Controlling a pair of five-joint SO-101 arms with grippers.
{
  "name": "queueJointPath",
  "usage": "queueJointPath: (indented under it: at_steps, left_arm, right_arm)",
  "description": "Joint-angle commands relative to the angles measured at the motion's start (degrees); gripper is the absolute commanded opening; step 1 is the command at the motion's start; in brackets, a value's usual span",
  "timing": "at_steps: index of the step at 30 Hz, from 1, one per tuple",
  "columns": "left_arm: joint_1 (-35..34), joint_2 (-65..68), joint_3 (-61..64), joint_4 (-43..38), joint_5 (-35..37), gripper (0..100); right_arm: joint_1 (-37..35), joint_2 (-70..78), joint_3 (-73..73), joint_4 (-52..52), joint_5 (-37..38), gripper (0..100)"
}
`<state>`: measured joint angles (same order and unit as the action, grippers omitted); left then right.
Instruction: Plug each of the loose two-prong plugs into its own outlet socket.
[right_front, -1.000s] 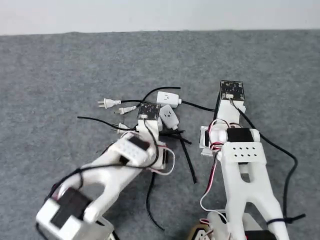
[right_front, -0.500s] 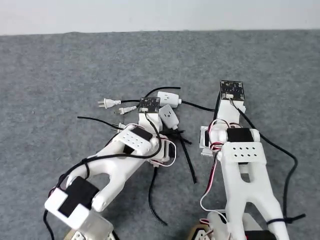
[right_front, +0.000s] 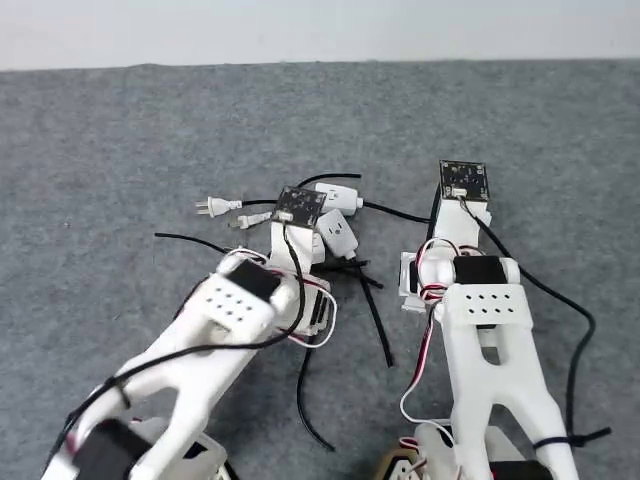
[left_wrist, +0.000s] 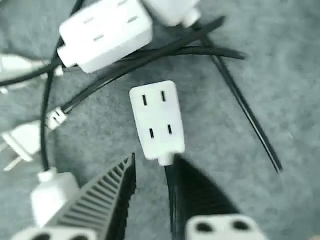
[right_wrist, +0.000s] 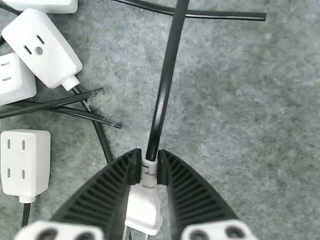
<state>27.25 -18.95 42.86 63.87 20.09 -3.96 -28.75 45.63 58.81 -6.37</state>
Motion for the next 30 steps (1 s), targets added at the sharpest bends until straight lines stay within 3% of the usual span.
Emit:
queueJointPath:
  at_steps: [1, 5, 12, 24, 30]
  left_arm:
    - [-5.4, -6.9, 0.1, 2.7, -6.9, 2]
    - [-13.8, -4.3, 0.1, -0.4, -12.8, 1]
    - [-13.8, 12.0, -1.3, -0.5, -34.1, 1]
    - [-10.5, 14.1, -1.5, 1.1, -37.6, 1]
    - [-6.9, 12.7, 2.2, 1.2, -45.5, 1]
  right_arm:
    - [-1.3, -2.4, -1.2, -0.7, 1.0, 0.8]
    - [-6.8, -6.4, -3.0, 1.3, 5.5, 0.8]
    - [-21.5, -22.4, -4.0, 6.0, 11.7, 0.8]
    - [-29.1, -30.9, 8.9, 0.1, 12.0, 0.8]
    - [-31.3, -29.3, 9.8, -0.8, 12.0, 0.8]
